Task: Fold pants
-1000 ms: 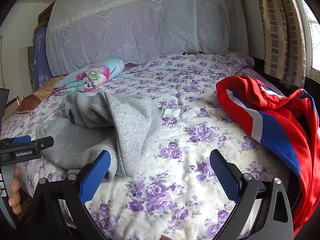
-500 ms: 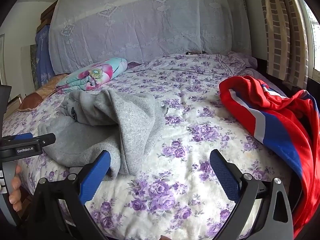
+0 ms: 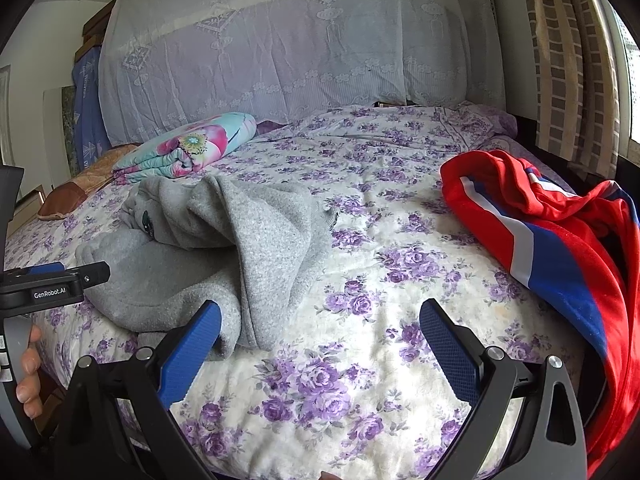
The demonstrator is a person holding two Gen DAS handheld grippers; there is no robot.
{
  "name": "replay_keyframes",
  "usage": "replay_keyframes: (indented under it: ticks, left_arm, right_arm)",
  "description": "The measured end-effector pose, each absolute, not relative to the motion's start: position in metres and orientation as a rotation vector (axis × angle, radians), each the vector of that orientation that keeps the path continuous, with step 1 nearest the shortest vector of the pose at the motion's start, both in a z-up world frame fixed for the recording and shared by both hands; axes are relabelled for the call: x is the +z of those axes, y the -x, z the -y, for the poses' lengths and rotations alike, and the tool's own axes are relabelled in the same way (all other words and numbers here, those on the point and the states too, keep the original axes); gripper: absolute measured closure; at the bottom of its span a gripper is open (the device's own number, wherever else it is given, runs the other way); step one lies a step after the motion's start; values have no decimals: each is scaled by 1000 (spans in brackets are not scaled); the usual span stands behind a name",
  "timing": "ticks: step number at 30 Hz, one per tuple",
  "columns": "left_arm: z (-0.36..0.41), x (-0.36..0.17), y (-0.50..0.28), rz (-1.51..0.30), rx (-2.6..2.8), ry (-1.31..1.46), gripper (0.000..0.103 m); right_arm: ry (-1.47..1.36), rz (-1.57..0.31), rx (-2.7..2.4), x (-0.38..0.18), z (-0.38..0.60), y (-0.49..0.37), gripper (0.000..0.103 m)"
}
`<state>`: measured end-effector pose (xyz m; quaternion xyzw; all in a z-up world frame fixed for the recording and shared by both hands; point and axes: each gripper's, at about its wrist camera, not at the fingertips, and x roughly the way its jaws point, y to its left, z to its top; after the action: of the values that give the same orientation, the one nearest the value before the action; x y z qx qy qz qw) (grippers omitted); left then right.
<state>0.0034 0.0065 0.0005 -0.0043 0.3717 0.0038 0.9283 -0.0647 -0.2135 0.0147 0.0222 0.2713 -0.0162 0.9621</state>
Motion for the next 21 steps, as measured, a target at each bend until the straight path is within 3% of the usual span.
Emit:
replay_keyframes:
  ticks: [21]
  left_arm:
    - [-6, -1, -4, -762, 9, 11, 5]
  right_arm:
    - [-42, -551, -30, 15, 213, 63, 3]
